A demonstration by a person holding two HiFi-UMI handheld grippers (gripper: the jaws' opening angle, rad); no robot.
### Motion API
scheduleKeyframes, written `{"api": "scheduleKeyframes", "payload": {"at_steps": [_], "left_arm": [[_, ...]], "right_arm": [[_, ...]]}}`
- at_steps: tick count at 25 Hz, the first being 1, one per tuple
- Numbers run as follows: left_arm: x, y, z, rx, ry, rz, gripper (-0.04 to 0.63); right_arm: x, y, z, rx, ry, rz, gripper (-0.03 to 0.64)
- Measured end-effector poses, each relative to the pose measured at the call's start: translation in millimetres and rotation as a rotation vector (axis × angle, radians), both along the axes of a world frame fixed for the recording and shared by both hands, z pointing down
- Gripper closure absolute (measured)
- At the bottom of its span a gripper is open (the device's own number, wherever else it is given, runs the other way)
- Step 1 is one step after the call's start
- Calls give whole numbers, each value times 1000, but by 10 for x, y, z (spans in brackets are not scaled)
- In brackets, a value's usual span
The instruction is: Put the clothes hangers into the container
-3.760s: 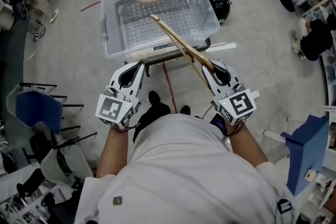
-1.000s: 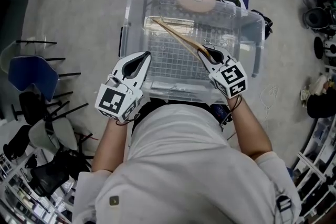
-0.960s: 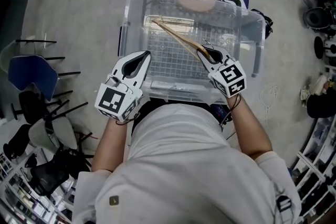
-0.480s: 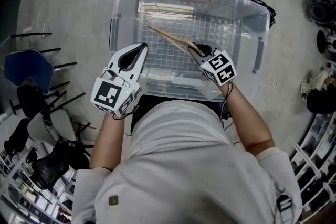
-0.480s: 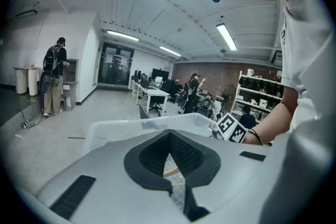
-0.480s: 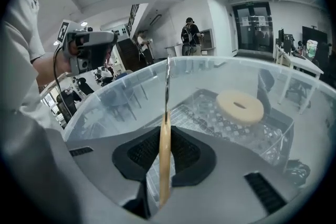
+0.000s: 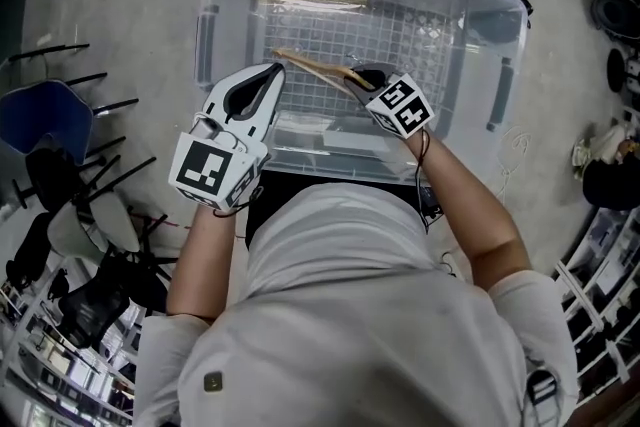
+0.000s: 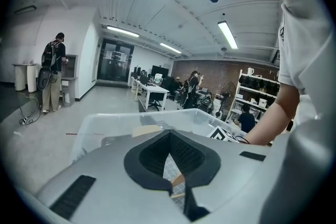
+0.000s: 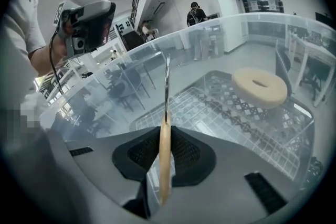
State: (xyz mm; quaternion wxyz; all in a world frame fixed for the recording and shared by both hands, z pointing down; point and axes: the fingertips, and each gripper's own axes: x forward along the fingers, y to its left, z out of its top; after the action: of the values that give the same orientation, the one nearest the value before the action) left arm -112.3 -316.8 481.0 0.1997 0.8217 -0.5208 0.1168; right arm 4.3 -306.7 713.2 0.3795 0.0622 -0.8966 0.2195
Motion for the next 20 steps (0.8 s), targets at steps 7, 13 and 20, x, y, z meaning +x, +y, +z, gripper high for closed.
{"api": "scheduleKeyframes", "payload": {"at_steps": [7, 13, 20], "left_arm": [[-25, -24, 164, -25, 3, -3, 580], [-62, -56, 235, -47, 12, -15, 578], [-43, -103, 314, -64, 26, -20, 580]], "right_arm": [[-68, 53, 301, -41, 10, -37, 549], [-123, 24, 510, -57, 30, -47, 545], [-96, -260, 745, -108, 48, 53, 513]]}}
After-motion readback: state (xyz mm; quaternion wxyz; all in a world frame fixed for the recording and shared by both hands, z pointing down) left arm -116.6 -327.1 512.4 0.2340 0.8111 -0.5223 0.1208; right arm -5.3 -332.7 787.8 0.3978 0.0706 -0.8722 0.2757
